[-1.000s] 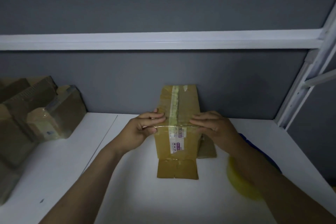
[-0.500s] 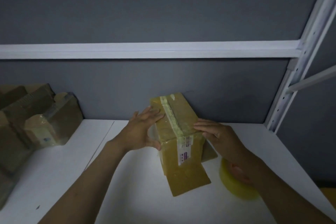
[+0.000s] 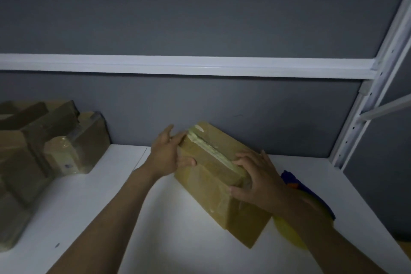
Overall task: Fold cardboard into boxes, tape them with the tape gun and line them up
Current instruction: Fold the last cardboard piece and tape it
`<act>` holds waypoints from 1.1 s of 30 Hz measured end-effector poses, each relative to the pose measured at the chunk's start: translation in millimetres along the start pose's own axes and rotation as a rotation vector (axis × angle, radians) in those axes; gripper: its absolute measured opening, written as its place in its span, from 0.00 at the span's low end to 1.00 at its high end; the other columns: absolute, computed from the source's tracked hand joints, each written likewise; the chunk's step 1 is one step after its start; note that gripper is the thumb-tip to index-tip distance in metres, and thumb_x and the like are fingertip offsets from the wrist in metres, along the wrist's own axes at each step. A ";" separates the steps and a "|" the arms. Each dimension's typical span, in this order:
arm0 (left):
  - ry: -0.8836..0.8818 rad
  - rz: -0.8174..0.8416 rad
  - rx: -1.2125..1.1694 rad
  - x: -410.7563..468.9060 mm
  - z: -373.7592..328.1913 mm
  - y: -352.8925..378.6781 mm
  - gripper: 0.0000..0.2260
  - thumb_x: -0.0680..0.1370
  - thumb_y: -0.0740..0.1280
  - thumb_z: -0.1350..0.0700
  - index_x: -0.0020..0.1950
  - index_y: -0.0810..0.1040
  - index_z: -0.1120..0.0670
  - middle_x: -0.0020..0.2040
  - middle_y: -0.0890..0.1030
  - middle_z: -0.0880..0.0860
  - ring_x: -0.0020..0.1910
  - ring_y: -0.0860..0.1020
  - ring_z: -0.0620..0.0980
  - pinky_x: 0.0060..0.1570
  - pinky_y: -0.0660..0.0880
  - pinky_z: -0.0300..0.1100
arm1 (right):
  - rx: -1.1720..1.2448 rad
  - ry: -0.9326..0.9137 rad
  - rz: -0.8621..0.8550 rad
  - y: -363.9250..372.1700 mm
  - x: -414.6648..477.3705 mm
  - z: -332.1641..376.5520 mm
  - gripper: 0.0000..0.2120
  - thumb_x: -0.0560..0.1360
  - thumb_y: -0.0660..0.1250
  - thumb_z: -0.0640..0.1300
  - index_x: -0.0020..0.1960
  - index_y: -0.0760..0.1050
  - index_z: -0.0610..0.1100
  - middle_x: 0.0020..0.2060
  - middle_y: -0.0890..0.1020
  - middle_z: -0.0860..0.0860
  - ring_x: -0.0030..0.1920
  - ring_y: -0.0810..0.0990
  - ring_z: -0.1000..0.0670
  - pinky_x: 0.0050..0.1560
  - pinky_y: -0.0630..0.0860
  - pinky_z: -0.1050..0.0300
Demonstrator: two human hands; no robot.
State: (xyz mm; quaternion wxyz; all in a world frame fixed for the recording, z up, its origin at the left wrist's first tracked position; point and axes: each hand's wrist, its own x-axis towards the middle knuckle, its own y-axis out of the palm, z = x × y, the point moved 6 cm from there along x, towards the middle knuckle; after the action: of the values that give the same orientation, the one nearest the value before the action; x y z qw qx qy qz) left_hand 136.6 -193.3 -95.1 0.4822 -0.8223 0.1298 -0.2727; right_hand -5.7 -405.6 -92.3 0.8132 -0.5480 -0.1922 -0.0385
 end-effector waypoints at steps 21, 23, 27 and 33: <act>0.429 -0.236 -0.005 -74.5 -45.7 -2.0 0.18 0.76 0.64 0.41 0.63 0.78 0.43 0.67 0.72 0.52 0.68 0.67 0.51 0.67 0.62 0.52 | 0.187 0.380 -0.007 1.3 32.3 -55.0 0.26 0.81 0.55 0.55 0.76 0.59 0.47 0.77 0.55 0.48 0.75 0.58 0.45 0.71 0.60 0.48; 0.423 -0.220 0.047 -69.2 -58.4 2.5 0.20 0.75 0.63 0.38 0.62 0.79 0.45 0.61 0.77 0.50 0.61 0.72 0.50 0.60 0.70 0.49 | 0.195 0.340 0.040 -4.2 21.6 -55.3 0.28 0.80 0.59 0.53 0.77 0.55 0.49 0.76 0.59 0.50 0.73 0.62 0.47 0.67 0.63 0.53; 0.360 -0.324 0.067 -68.9 -113.3 18.9 0.26 0.69 0.64 0.32 0.58 0.82 0.48 0.47 0.79 0.48 0.48 0.70 0.48 0.47 0.66 0.37 | 0.073 0.478 0.037 -23.2 -25.3 -88.2 0.29 0.78 0.65 0.50 0.76 0.59 0.51 0.71 0.68 0.50 0.69 0.68 0.47 0.64 0.65 0.54; 0.242 -0.344 0.093 -64.2 -162.3 51.7 0.24 0.69 0.70 0.35 0.57 0.82 0.50 0.49 0.79 0.49 0.49 0.71 0.50 0.46 0.68 0.41 | -0.029 0.819 0.185 -22.1 -110.2 -144.7 0.22 0.79 0.62 0.49 0.71 0.67 0.44 0.66 0.75 0.46 0.63 0.74 0.45 0.62 0.71 0.53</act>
State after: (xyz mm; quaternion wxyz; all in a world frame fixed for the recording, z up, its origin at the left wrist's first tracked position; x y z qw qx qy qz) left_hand -6.4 -305.9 -97.9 0.4471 -0.7705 0.0318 -0.4533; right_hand -74.4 -561.8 -159.2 0.8147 -0.5138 0.1976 -0.1825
